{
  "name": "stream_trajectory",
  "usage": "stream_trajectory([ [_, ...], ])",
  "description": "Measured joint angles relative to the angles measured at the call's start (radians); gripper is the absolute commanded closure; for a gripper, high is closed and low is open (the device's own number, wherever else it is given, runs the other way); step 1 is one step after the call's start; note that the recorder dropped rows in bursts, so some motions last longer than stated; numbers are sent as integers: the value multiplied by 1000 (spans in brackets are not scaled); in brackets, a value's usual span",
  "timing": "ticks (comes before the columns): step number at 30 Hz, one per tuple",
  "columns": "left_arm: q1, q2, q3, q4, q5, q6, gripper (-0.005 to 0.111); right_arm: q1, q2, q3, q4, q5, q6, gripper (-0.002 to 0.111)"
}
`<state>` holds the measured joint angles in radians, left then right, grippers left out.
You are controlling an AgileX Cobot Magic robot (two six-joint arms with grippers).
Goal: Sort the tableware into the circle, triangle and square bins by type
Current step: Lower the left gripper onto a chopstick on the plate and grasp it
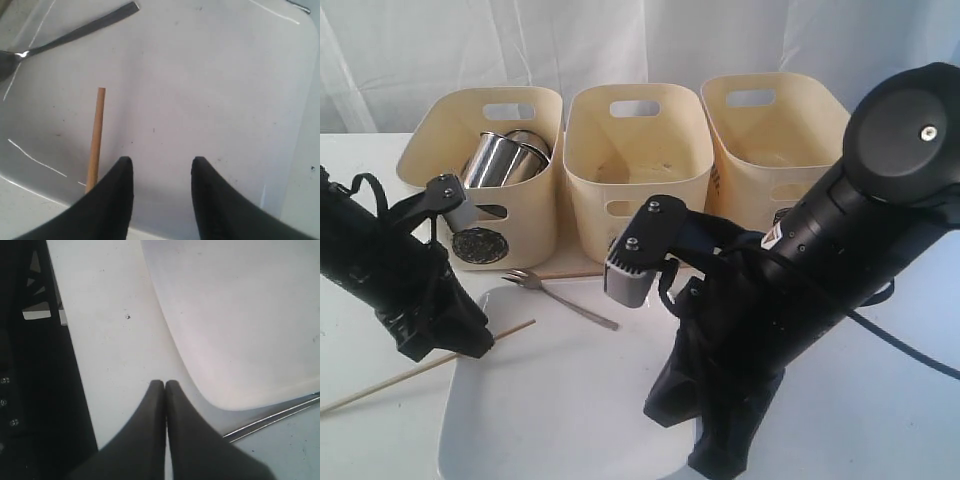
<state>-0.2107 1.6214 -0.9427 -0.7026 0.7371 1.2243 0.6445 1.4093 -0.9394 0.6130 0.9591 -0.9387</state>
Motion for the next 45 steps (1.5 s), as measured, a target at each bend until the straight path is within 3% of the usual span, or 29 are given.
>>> stream_trajectory([
  [11,-2,99,-60,4,-49,111,62,0,-13,4,0,0,2,108],
  [23,-114,170,-75,47,-155,138,63,0,-13,4,0,2,2,108],
  [24,-115,177,-75,49,-165,138,64,0,-13,5,0,4,2,108],
  [28,-115,184,-75,56,-205,138,89,0,-13,5,0,4,2,108],
  [32,-115,184,-75,58,-210,132,89,0,-13,5,0,4,2,108],
  [33,-115,184,-75,60,-210,119,88,0,-13,5,0,4,2,108],
  [36,-115,184,-75,62,-210,76,66,0,-13,5,0,4,2,108],
  [38,-115,184,-75,78,-206,14,57,0,-13,5,0,4,2,108],
  [41,-118,178,-82,182,-201,-156,57,0,-13,5,0,8,2,108],
  [45,-118,181,-82,256,-184,-246,57,0,-13,5,0,12,2,108],
])
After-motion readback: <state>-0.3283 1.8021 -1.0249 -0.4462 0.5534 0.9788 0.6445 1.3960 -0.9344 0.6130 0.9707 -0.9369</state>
